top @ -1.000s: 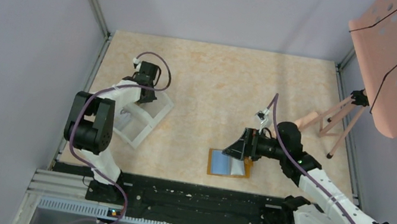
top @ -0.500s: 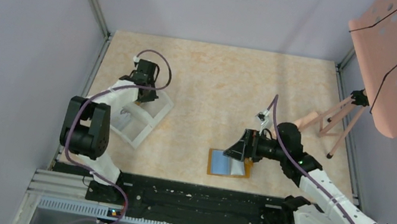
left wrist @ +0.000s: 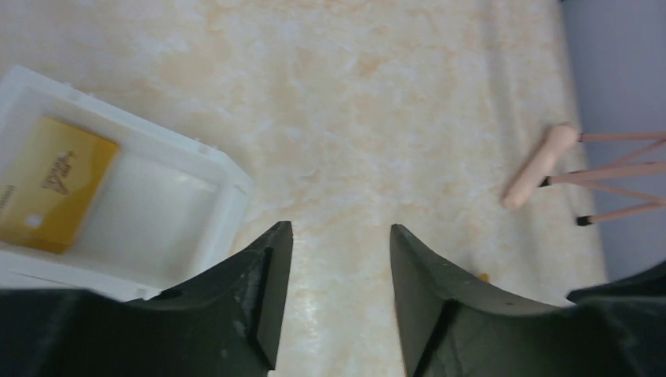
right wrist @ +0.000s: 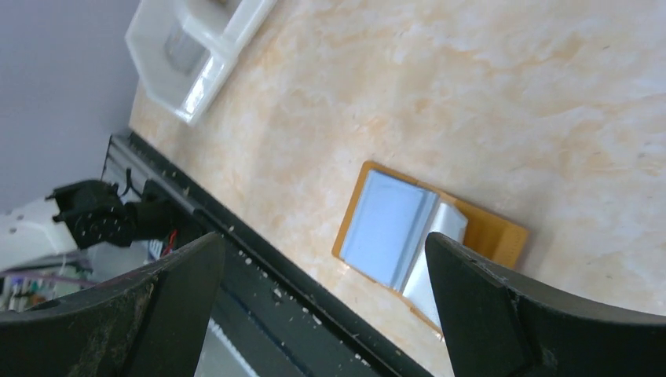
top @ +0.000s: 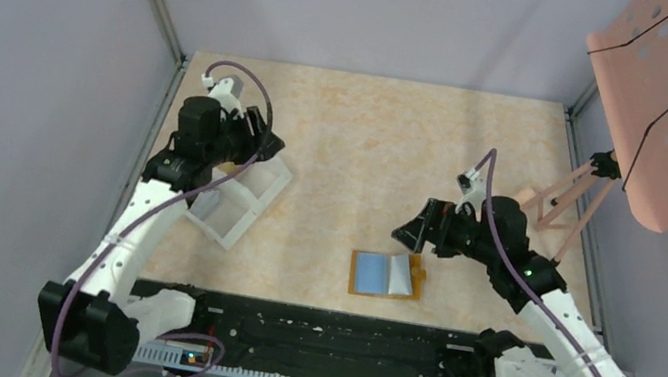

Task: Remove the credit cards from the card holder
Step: Place the credit card in the storage box, then reset both arms

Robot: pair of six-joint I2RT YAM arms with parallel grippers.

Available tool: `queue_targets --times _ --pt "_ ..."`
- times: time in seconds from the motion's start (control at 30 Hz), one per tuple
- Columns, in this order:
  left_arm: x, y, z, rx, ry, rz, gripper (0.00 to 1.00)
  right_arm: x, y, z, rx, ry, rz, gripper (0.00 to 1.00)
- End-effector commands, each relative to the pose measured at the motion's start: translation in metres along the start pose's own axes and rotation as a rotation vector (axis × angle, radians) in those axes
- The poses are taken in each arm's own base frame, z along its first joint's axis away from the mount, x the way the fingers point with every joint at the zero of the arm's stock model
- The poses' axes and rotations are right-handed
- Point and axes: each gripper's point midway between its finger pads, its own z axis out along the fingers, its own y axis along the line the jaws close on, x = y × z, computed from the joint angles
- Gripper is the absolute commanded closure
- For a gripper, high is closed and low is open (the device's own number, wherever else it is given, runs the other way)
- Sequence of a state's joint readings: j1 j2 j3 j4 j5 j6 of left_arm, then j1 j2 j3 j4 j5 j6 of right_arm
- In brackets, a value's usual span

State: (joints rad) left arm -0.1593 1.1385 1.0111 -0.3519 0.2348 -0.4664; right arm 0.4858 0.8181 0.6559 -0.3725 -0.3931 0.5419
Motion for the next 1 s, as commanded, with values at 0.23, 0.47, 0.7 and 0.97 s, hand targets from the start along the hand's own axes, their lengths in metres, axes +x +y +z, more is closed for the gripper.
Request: queue_targets --times 0.23,0.47,0.7,0.97 --pt "0.069 -0.056 -0.060 0.362 0.131 0.010 0.01 -0.035 -0.040 -0.047 0.330 -0.217 0.031 0.01" --pt "0.091 -0.061 -0.074 0.420 0.127 0.044 0.01 -0.052 -0.030 -0.075 0.319 -0.345 -0.006 0.01" --pt "0.090 -0.061 -0.081 0.422 0.102 0.055 0.01 -0.061 -0.024 -0.091 0.325 -0.398 -0.022 0.01" --pt "0.092 -0.057 -0.080 0.411 0.090 0.044 0.01 -0.060 -0.021 -0.091 0.310 -0.396 -0.005 0.01"
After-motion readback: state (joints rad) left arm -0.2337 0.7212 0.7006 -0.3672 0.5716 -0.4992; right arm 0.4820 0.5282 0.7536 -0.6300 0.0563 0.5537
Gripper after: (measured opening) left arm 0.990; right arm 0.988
